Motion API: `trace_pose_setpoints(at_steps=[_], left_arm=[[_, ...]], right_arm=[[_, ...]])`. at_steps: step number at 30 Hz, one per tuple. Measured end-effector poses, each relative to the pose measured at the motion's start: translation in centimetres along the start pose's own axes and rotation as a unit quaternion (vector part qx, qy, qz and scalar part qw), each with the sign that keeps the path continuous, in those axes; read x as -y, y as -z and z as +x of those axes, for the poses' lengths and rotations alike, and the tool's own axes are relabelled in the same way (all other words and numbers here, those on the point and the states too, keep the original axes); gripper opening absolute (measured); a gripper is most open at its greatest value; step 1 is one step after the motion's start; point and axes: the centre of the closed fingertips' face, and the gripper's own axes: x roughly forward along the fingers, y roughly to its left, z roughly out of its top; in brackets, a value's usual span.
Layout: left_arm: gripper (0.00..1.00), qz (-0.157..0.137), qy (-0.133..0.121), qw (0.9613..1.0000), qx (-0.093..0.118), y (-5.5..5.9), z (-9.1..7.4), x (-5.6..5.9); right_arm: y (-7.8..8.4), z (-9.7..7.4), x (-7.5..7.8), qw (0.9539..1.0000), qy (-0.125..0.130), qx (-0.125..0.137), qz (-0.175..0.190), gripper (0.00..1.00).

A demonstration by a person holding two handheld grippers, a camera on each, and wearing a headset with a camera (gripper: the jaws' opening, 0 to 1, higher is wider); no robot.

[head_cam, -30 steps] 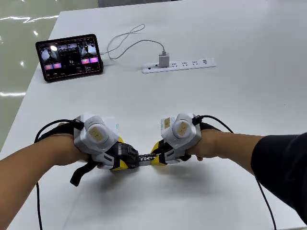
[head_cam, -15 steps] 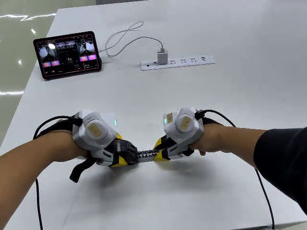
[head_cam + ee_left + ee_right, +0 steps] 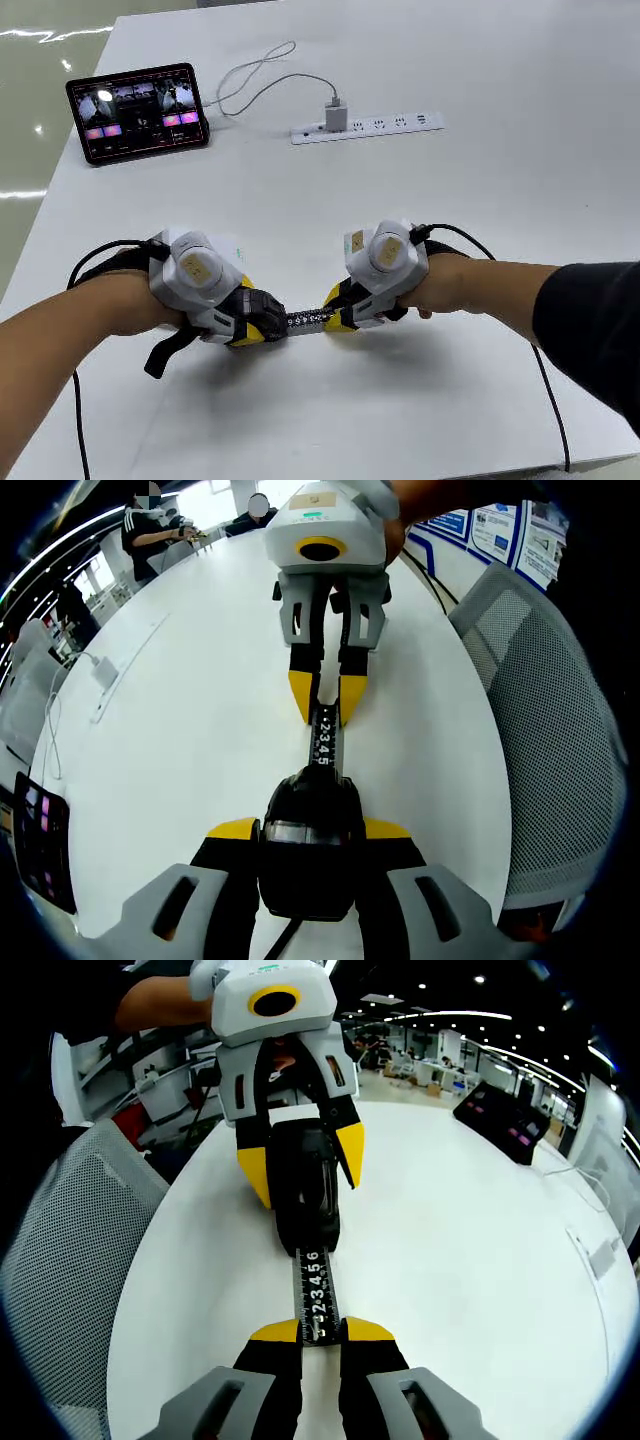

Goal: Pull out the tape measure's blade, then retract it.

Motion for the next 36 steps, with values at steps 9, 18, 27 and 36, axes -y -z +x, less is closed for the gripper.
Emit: trace_pose_setpoints(at_steps=[9,18,27,36], left_arm=[[0.31,-0.001,0.0,1.0,0.001,0.0,0.0,0.0],[0.31,0.0,-0.001,1.0,0.0,0.0,0.0,0.1],[0.31,-0.001,-0.004,1.0,0.002,-0.1,0.0,0.0],[0.31,-0.001,-0.004,1.0,0.003,0.0,0.1,-0.1]], right_arm=[[0.4,-0.2,0.2,1.0,0.0,-0.003,0.003,0.09],[0.7,-0.7,0.2,1.0,0.001,-0.005,0.006,0.09],[1.1,-1.0,0.2,0.9999,0.003,-0.009,0.006,0.09],[1.5,-1.2,0.4,0.9999,0.003,-0.009,0.01,0.09]])
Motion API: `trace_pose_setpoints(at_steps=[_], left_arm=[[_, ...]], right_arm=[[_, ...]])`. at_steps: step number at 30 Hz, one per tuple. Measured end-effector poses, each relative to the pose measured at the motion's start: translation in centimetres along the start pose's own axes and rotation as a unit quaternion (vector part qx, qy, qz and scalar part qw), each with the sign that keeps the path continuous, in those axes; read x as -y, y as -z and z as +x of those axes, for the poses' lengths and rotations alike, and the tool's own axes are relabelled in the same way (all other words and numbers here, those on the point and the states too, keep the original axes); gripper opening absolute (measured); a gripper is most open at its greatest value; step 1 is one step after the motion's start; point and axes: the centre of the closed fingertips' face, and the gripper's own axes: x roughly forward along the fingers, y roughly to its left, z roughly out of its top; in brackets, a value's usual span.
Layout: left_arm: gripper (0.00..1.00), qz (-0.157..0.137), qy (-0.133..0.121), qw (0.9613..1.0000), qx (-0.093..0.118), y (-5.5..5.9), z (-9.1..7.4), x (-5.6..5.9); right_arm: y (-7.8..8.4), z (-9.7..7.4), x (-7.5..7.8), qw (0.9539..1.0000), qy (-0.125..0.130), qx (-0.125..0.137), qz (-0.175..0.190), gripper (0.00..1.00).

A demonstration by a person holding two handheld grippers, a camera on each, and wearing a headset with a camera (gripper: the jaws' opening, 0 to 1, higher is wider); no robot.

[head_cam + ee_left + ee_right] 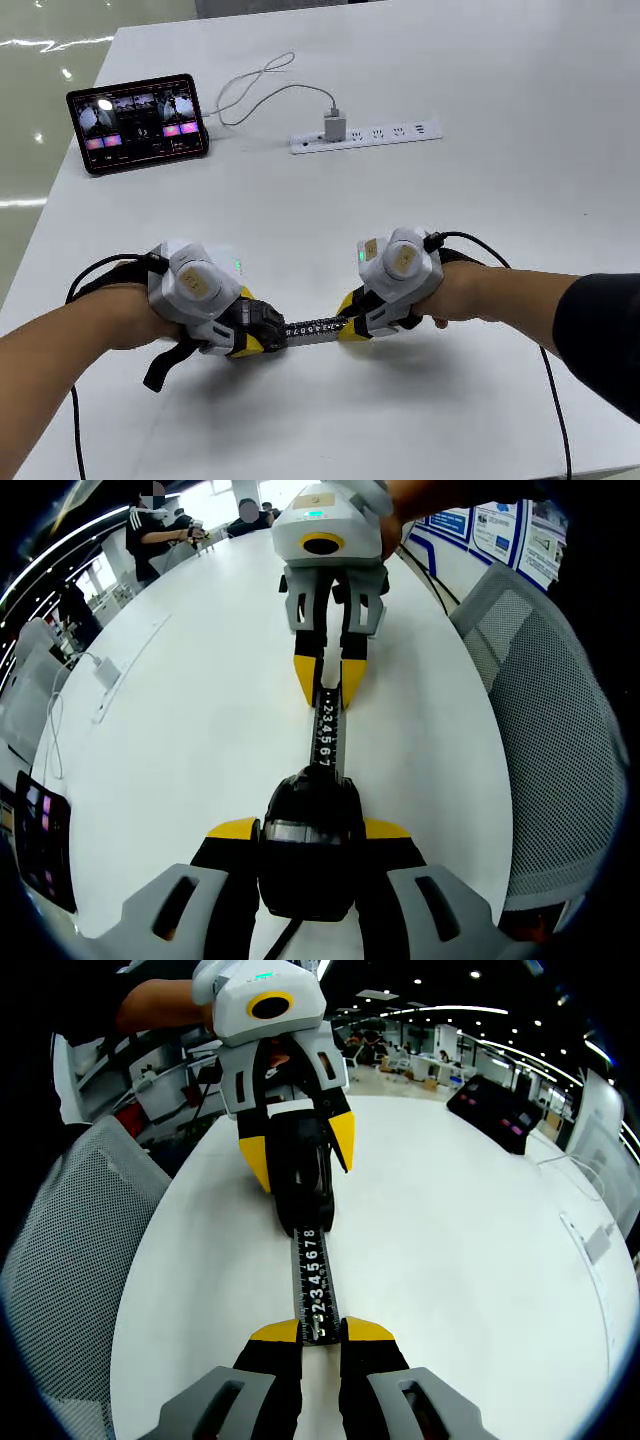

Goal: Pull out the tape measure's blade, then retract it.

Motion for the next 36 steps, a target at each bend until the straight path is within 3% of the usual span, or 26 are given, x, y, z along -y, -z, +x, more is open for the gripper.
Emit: trace_pose_setpoints(at_steps=[36], left_arm=[[0.31,-0.002,-0.002,1.0,0.002,-0.1,0.0,0.1]], right_arm=[[3.1,-2.3,0.1,1.0,0.006,-0.003,0.007,0.09]])
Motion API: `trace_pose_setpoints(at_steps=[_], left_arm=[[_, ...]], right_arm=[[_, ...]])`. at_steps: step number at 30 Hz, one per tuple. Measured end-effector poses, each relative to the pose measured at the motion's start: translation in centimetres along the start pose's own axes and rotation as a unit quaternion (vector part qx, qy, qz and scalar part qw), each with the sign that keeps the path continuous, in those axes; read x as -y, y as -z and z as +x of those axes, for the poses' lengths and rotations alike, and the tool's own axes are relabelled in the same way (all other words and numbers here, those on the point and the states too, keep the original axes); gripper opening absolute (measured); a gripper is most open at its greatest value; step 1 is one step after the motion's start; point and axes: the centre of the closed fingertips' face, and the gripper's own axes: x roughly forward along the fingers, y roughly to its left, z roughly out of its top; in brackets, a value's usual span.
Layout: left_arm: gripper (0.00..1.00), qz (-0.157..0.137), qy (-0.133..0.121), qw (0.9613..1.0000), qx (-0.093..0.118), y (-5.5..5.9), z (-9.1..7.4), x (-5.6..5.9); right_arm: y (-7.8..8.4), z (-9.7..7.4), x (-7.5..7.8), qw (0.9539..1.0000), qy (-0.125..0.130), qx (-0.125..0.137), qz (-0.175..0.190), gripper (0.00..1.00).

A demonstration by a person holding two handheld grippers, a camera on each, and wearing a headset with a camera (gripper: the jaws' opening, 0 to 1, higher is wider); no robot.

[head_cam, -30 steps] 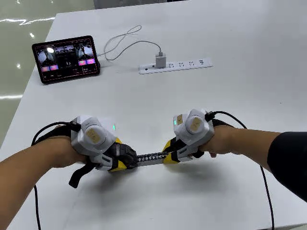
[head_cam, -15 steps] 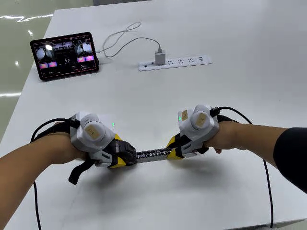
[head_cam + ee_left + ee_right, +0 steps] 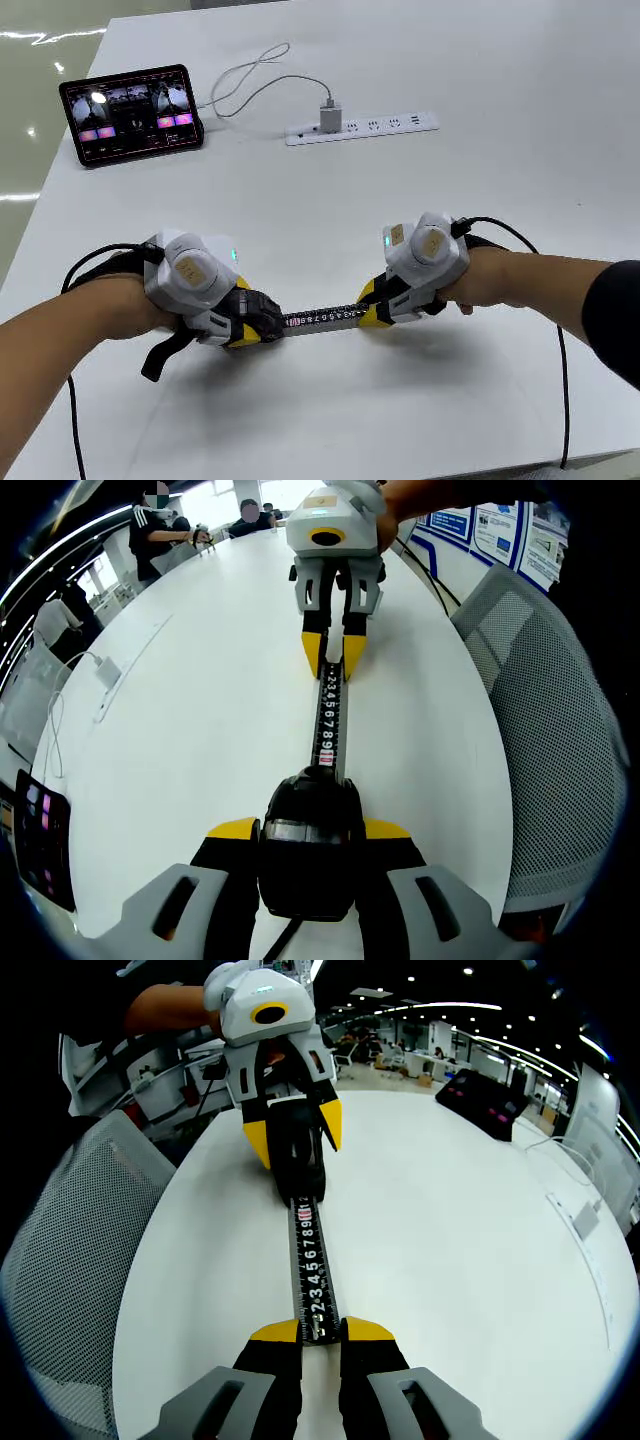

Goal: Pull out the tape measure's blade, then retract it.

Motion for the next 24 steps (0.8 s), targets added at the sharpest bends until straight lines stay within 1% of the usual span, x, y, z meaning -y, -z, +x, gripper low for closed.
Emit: trace_pose_setpoints(at_steps=[24], left_arm=[[0.31,-0.001,-0.001,1.0,-0.001,-0.1,-0.1,0.0]], right_arm=[[1.5,-1.7,0.3,0.9999,0.004,-0.007,0.007,0.09]])
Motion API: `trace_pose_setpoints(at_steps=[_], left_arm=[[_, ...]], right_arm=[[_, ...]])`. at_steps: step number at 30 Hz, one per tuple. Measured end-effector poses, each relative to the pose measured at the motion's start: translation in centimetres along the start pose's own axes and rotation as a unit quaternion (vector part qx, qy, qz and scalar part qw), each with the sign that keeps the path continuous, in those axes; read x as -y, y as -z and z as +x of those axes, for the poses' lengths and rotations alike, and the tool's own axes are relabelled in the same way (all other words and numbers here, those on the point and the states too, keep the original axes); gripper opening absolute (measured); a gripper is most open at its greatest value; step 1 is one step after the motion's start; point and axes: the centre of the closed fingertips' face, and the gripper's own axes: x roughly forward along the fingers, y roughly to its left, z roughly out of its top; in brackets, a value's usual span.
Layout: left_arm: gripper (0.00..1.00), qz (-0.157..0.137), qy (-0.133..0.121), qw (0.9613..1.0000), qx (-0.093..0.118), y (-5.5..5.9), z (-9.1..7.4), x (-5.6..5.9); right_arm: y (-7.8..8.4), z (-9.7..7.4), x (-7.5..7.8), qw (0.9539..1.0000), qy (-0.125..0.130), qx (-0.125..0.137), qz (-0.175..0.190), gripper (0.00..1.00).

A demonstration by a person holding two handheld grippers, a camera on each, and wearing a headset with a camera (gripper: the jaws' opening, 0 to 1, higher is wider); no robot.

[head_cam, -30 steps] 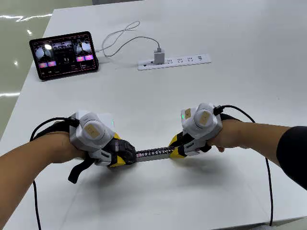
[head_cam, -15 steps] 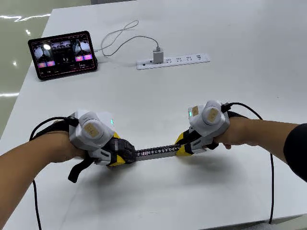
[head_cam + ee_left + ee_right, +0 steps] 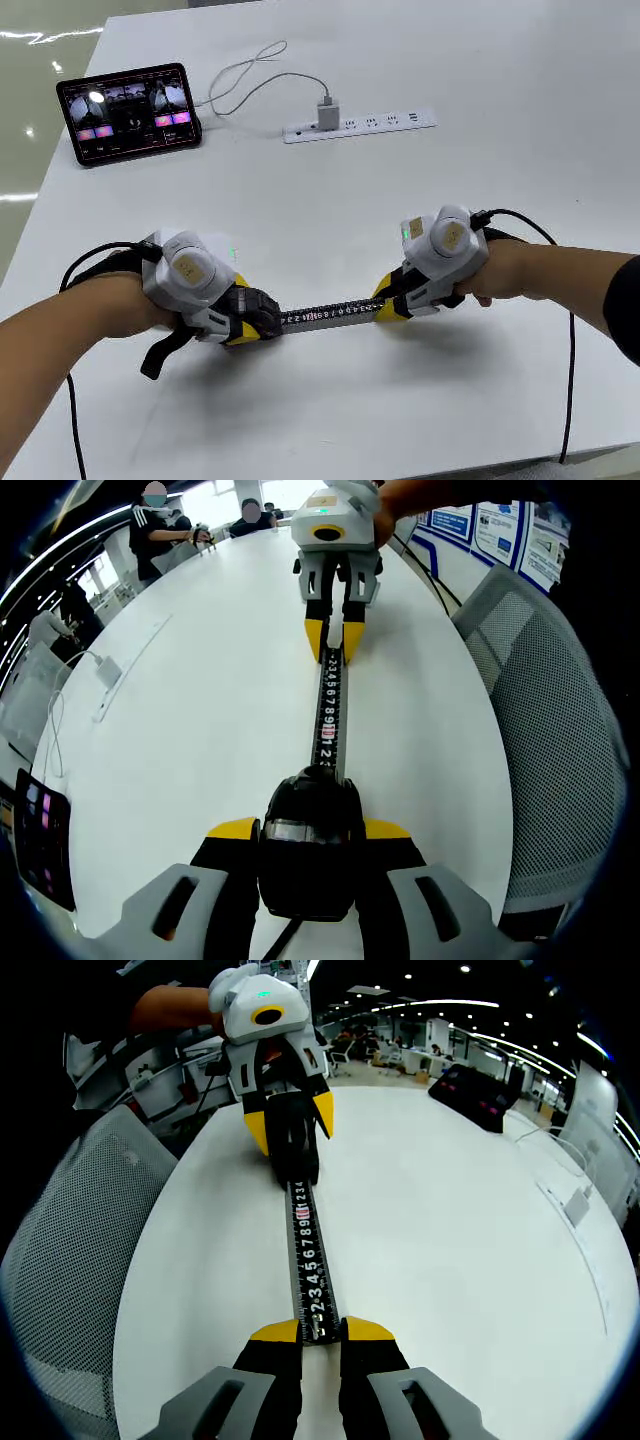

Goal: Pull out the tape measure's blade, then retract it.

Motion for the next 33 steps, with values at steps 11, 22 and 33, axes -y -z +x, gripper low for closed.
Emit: trace_pose_setpoints(at_steps=[11,22,33], left_arm=[[0.31,0.001,0.0,1.0,-0.002,0.1,0.0,-0.1],[0.31,0.002,0.003,1.0,-0.004,0.2,0.1,-0.1],[0.31,0.002,0.004,1.0,-0.003,0.2,0.2,-0.1]], right_arm=[[0.5,-0.4,0.2,1.0,0.002,-0.001,0.003,0.09],[1.0,-0.8,0.2,1.0,0.006,-0.003,0.004,0.09],[1.6,-1.4,0.2,0.9999,0.006,0.0,0.014,0.09]])
